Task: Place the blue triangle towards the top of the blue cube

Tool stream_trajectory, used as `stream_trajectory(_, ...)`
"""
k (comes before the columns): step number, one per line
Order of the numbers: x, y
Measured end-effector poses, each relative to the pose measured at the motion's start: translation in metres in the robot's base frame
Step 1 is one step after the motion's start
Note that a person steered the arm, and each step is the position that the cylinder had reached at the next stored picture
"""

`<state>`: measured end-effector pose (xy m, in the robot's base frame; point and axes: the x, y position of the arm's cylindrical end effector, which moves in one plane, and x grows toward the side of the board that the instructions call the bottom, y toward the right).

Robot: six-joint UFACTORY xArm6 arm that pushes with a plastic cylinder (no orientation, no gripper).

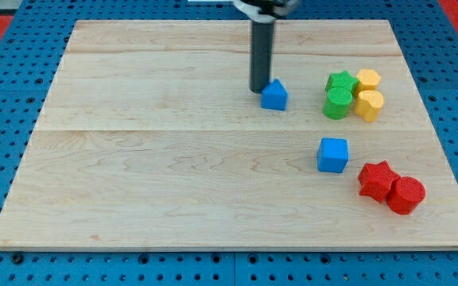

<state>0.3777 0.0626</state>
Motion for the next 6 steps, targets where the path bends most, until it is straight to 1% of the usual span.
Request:
stream_trajectory(1,0.053,0.038)
stream_trajectory(2,0.073,0.052)
stream_trajectory(3,0.064,0.008)
stream_trajectory(4,0.061,0.038)
stream_trajectory(5,0.052,0.050)
stream_trajectory(6,0.063,0.052)
